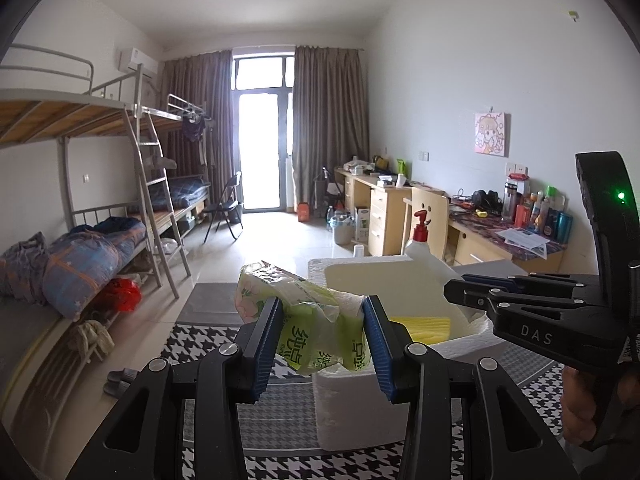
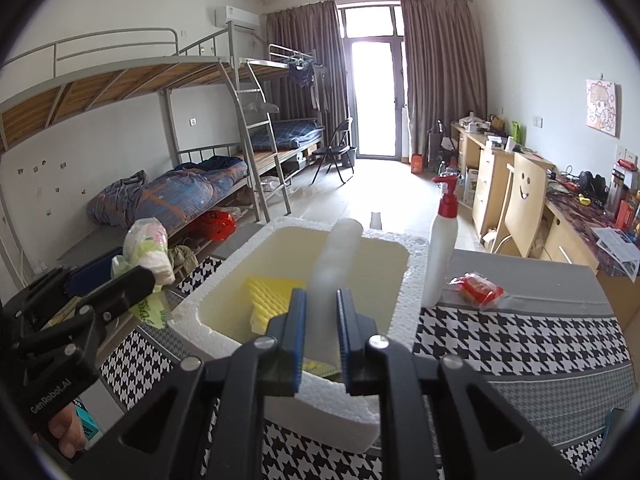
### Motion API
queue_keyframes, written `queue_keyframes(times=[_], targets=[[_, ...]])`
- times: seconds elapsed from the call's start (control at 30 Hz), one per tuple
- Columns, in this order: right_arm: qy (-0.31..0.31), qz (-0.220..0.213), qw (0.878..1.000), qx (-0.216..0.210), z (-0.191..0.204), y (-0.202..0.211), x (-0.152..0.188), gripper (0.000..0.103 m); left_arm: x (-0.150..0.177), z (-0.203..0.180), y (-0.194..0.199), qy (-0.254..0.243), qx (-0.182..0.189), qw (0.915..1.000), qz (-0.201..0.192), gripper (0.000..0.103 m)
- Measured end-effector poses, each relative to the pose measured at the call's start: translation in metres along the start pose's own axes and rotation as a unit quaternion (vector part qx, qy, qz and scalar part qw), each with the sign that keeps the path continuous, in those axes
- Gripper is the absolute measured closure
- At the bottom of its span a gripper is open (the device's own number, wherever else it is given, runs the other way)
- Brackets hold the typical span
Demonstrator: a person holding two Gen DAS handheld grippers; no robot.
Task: Organize soft objects
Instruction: 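Lower the white tube into the foam box and open the right tool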
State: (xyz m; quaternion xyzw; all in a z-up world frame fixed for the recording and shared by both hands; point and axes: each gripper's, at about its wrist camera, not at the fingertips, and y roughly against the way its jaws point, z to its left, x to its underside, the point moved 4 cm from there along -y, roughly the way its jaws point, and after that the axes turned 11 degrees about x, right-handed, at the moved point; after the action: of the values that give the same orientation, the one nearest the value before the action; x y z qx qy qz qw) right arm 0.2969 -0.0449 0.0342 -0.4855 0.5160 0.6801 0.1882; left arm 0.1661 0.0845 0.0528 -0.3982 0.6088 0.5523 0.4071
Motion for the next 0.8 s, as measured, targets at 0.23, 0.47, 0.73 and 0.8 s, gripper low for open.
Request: queue_keyframes(times=[0.23,0.47,0.73,0.8], targets=[[0.006,0.010,1.000,-0.011,0.008,-0.007,0.001,0.085,0.002,0.007,0.002,0.004,-0.007,1.0000,0.000,0.059],[0.003,0.016,1.000,-0.015,0.011,-0.016,0.000,0.085,0.004,0.012,0.004,0.006,-0.013,0.9999,-0.002,0.059],[0.003,0.020,1.000,-0.023,0.010,-0.020,-0.001,0.076,0.003,0.014,0.006,0.009,-0.019,0.9998,-0.005,0.059],[0.008,0.018,1.000,-0.022,0.012,-0.019,0.000,0.074,0.003,0.014,0.006,0.010,-0.019,0.9998,-0.005,0.059]])
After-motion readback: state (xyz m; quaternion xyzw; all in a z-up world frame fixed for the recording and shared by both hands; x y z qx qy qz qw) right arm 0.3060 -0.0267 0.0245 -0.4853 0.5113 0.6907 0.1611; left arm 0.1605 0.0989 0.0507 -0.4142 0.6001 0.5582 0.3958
